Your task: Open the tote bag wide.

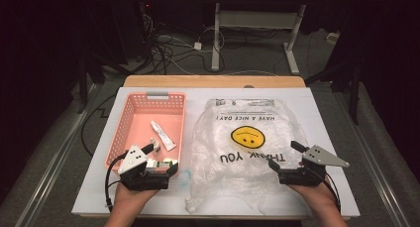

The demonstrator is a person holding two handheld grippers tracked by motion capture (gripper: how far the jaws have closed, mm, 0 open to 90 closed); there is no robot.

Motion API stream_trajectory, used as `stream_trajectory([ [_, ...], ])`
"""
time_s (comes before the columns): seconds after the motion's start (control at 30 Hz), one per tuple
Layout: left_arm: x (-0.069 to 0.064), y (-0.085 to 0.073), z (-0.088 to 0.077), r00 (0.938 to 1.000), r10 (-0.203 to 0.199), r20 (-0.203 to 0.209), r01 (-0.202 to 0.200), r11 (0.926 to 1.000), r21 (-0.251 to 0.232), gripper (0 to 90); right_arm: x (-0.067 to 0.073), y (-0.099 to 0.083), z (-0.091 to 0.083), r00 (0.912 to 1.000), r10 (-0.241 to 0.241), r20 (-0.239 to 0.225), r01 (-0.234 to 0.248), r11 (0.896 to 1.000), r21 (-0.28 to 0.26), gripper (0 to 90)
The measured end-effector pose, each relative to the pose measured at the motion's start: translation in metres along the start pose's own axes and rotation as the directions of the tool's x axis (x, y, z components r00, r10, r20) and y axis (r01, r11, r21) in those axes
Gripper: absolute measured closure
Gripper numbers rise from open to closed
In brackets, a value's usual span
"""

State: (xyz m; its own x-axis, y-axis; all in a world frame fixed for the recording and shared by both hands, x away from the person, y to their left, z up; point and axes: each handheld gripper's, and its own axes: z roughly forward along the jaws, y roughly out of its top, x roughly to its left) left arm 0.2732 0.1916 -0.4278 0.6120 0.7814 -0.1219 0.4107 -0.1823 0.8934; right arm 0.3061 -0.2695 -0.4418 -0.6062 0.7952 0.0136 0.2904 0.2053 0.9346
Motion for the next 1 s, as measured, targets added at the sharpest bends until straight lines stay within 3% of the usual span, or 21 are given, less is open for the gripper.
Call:
stream_trajectory([
  [0.27, 0.0, -0.001, 0.0, 1.0, 0.006, -0.002, -0.006, 1.0, 0.004, 0.0, 0.001, 0.001, -0.001, 1.0, 0.006, -0.002, -0.006, 1.0, -0.008, 0.2],
  [0.4, 0.001, -0.001, 0.001, 0.9999, -0.012, 0.01, 0.012, 0.9999, 0.007, 0.0, 0.001, 0.002, -0.002, 1.0, 0.004, -0.006, -0.004, 1.0, -0.01, 0.3],
  [0.47, 0.002, 0.0, 0.002, 0.998, -0.052, 0.036, 0.052, 0.9986, 0.008, 0.0, 0.0, 0.002, -0.002, 0.9999, 0.011, -0.004, -0.011, 1.0, -0.011, 0.3],
  [0.6, -0.001, 0.0, 0.001, 0.9995, -0.028, 0.016, 0.028, 0.9996, 0.008, 0.0, -0.004, 0.002, -0.005, 0.9999, 0.014, 0.004, -0.014, 1.0, -0.009, 0.3],
  [0.73, -0.003, -0.001, 0.002, 0.9996, -0.016, 0.024, 0.015, 0.9997, 0.021, 0.0, -0.009, 0.003, -0.006, 0.9997, 0.01, 0.022, -0.01, 1.0, -0.005, 0.3],
  [0.83, -0.002, -0.002, 0.003, 0.9996, -0.015, 0.026, 0.015, 0.9999, 0.0, 0.0, -0.014, 0.004, -0.007, 0.9992, 0.017, 0.038, -0.017, 1.0, -0.002, 0.3],
  [1.0, -0.002, -0.003, 0.004, 0.9996, -0.015, 0.026, 0.015, 0.9999, 0.005, 0.0, -0.027, 0.006, -0.008, 0.997, 0.016, 0.075, -0.017, 1.0, 0.01, 0.3],
])
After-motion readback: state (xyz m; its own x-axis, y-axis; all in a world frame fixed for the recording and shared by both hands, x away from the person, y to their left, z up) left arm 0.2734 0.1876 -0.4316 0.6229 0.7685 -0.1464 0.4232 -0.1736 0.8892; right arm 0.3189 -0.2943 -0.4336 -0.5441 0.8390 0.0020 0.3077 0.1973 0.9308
